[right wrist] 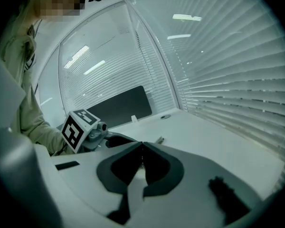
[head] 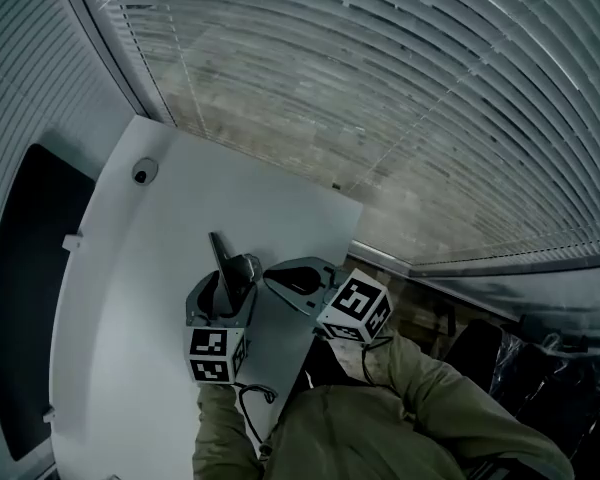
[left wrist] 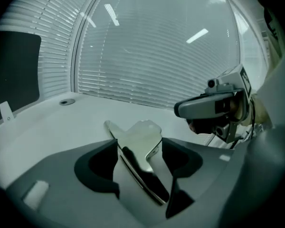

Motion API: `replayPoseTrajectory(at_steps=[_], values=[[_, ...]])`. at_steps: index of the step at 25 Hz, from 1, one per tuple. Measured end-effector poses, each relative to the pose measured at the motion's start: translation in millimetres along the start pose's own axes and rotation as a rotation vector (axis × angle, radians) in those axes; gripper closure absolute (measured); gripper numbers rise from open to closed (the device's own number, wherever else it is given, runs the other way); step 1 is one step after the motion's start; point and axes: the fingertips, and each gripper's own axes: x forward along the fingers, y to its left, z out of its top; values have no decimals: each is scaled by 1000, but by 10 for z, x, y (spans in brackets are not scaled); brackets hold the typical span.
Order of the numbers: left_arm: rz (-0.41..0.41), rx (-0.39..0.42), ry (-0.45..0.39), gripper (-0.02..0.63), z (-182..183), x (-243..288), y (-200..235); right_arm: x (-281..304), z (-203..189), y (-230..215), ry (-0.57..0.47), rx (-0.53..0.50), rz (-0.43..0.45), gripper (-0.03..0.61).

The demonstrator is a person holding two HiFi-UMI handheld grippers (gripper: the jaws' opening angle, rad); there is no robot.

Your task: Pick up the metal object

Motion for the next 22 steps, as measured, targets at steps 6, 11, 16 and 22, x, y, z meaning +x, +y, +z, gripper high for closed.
replayPoseTrajectory(at_steps=[6,11,16,22], values=[[118,84,152,306,-183,192,51,68,-34,-167,5,18,12,574],[111,50,178,320,-165,187,75,89,-69,-170,6,33,38,574],[120,39,183,341,-167,179,122,94,-92,-194,4,45,51,574],[93,-91,149,362,-132,142,107,7,-71,-205,-5,37,55,574]])
